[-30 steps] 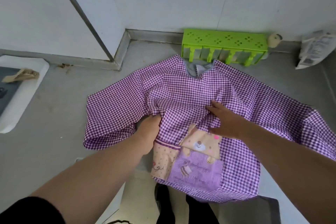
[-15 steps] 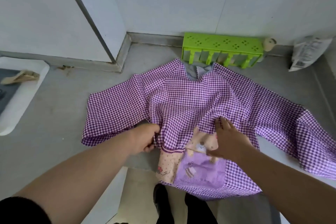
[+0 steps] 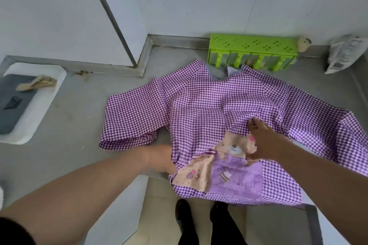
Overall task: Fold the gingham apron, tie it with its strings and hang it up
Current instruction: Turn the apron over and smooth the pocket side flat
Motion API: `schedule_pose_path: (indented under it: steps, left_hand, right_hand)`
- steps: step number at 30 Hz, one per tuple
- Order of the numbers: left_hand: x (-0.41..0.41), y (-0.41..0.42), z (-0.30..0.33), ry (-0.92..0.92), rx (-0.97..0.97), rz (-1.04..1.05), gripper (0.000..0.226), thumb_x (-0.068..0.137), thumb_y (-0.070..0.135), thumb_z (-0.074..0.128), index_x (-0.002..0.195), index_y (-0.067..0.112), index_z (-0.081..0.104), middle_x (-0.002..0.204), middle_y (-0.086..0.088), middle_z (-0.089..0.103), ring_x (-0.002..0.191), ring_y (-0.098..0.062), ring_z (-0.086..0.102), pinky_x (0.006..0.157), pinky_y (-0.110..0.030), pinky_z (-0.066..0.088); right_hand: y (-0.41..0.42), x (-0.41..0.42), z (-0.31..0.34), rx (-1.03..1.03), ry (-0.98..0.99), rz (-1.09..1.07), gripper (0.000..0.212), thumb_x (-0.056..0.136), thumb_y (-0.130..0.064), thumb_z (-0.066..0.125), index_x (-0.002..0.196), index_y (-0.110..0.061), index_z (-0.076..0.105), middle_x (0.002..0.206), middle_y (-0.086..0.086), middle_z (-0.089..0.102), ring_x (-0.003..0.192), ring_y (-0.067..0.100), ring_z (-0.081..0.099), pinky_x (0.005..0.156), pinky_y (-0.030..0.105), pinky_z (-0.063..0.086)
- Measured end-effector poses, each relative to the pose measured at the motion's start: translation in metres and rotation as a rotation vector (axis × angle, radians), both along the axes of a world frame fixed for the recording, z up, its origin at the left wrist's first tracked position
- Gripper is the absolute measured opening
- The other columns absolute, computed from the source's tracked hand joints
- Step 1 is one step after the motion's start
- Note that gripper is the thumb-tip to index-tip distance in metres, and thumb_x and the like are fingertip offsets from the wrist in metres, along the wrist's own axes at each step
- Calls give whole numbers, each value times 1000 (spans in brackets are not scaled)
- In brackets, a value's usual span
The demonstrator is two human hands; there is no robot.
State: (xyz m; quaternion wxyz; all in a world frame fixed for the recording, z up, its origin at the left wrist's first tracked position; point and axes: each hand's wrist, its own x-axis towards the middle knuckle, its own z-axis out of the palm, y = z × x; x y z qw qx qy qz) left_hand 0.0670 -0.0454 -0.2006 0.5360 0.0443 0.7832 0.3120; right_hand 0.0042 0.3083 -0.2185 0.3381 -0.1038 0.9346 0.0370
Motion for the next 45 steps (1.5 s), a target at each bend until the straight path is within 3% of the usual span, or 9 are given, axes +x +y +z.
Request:
schedule_pose_path:
  steps: [2,6,11,20,24,28,33,38,45]
  left_hand:
    - [6,12,-5,204,-117,-287,19,85,9,73,101,7,64,102,-13,67,88,-25,62,82,-33,57]
    - [10,13,-1,540,-393,-633,16,92,32,65,98,17,67,109,-7,66,102,-27,61,97,-40,51]
    - [6,14,-1,316,-381,-622,23,102,27,52,102,11,69,83,-5,62,72,-20,54,66,-35,50]
    - [13,-8,20,-332,-475,-239,57,107,55,28,104,11,64,92,-9,73,76,-23,68,86,-41,57]
    - [21,-16,33,-555,-507,-178,65,99,64,23,85,13,60,66,-6,62,58,-20,55,66,-33,40]
    - [14,-17,26,-187,-520,-185,76,101,72,22,153,21,43,142,-8,61,117,-25,64,102,-38,45]
    - [-15,-40,-1,675,-572,-271,45,101,46,52,140,24,50,153,-3,41,129,-26,51,103,-46,51]
    - [-31,-52,-21,704,-695,-241,82,95,27,63,160,27,13,162,-3,33,138,-29,46,108,-48,48]
    - [-66,-86,-25,630,-806,11,69,97,33,52,158,14,25,157,-11,41,140,-35,47,115,-51,42]
  right_hand:
    - [-2,1,0,3,6,-14,143,69,-70,80,162,-14,-14,170,4,-21,158,25,-9,123,47,16]
    - [-5,1,0,8,14,-30,144,68,-69,81,162,-13,-14,169,6,-21,158,27,-9,123,46,14]
    - [-8,3,-1,30,25,-16,137,69,-70,79,164,-10,-1,170,8,-19,158,27,-9,125,45,12]
    - [-6,-1,-8,65,24,37,116,65,-80,73,155,-14,41,171,6,-14,158,25,-11,127,51,16]
    - [-9,-1,-3,70,11,-9,144,59,-83,74,163,-12,6,170,7,-19,158,27,-6,125,52,20]
    - [-13,0,8,87,22,0,151,60,-82,75,162,-13,-13,170,6,-17,158,29,0,122,55,27]
    - [-25,-2,19,125,40,115,149,59,-74,82,162,-20,-12,171,-4,-14,158,23,5,117,55,35]
    - [-28,-8,22,141,74,186,135,69,-75,75,163,-23,-8,172,1,-10,157,27,13,115,55,40]
    - [-22,-16,23,158,88,198,134,67,-79,73,163,-28,-6,172,1,-1,155,30,22,110,54,46]
